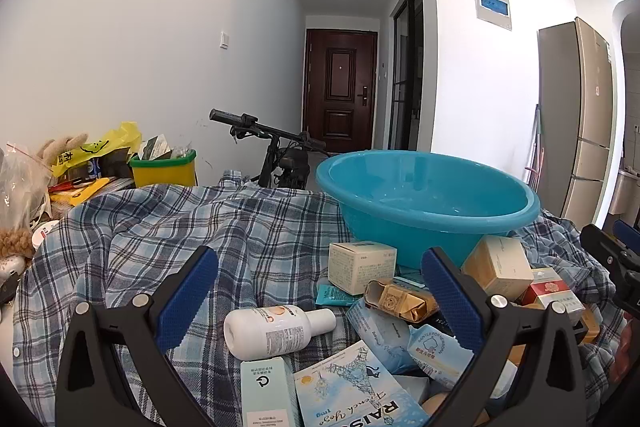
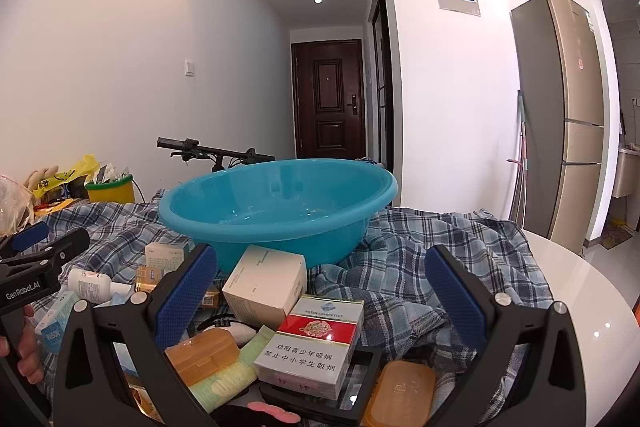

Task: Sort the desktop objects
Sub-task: 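Move both tools toward the pile of toiletries beside the turquoise basin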

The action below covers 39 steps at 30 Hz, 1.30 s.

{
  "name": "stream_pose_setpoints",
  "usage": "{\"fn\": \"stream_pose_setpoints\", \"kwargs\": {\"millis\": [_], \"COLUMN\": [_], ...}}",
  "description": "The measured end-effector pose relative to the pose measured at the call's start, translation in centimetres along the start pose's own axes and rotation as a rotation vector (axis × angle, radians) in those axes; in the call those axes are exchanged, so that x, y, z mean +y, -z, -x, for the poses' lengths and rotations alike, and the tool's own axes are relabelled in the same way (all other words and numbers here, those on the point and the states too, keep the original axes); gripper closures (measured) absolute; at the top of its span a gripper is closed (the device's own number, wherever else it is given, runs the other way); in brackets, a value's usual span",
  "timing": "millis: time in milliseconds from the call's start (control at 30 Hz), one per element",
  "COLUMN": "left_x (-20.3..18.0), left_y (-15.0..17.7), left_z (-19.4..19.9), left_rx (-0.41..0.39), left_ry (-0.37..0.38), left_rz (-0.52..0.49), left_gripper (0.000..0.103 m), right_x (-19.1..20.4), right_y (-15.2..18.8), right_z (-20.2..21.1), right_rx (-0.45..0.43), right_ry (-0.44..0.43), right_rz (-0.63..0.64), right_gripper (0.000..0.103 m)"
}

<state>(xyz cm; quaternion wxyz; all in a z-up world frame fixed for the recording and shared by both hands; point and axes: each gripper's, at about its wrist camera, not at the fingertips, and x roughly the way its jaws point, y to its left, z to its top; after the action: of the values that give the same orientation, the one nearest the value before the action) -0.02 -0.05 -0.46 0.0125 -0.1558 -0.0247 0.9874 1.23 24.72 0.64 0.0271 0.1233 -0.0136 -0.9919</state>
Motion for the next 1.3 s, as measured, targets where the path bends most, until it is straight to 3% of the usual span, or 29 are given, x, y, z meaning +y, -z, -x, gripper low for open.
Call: {"fn": "stream_pose_setpoints", "kwargs": {"millis": [567,767,967,1167,1300], "left_x": [0.3,0.2,0.3,-1.6,-1.9], "left_y": [0.0,-0.6,-2.4,-4.4,-5.9], "left_z": [-0.1,0.0,-0.2,0.7,0.9], "left_rx": [-0.004,0.005,0.077,0.076,0.150], "left_ry": [0.011,-0.004,0.020,0.030,0.042], "left_rz": [0.011,-0.001,0.015,-0.068,-0.022], "left_gripper": [0.000,0.000,0.000,0.000,0.000], "right_x": [0.2,1.4,1.0,0.5,0.3], "right_y": [0.0,-0.2,-1.6,-3.1,-4.2], "right_z": [-0.2,-0.2,0.3,0.0,0.0], "right_rx": [0.010,0.028,0.033,0.068,0.085], "right_ry": [-0.007,-0.021,-0.022,0.009,0.012], "right_rz": [0.009,0.078,0.076,0.069,0.075], "right_gripper": [0.000,0.000,0.000,0.000,0.000]}}
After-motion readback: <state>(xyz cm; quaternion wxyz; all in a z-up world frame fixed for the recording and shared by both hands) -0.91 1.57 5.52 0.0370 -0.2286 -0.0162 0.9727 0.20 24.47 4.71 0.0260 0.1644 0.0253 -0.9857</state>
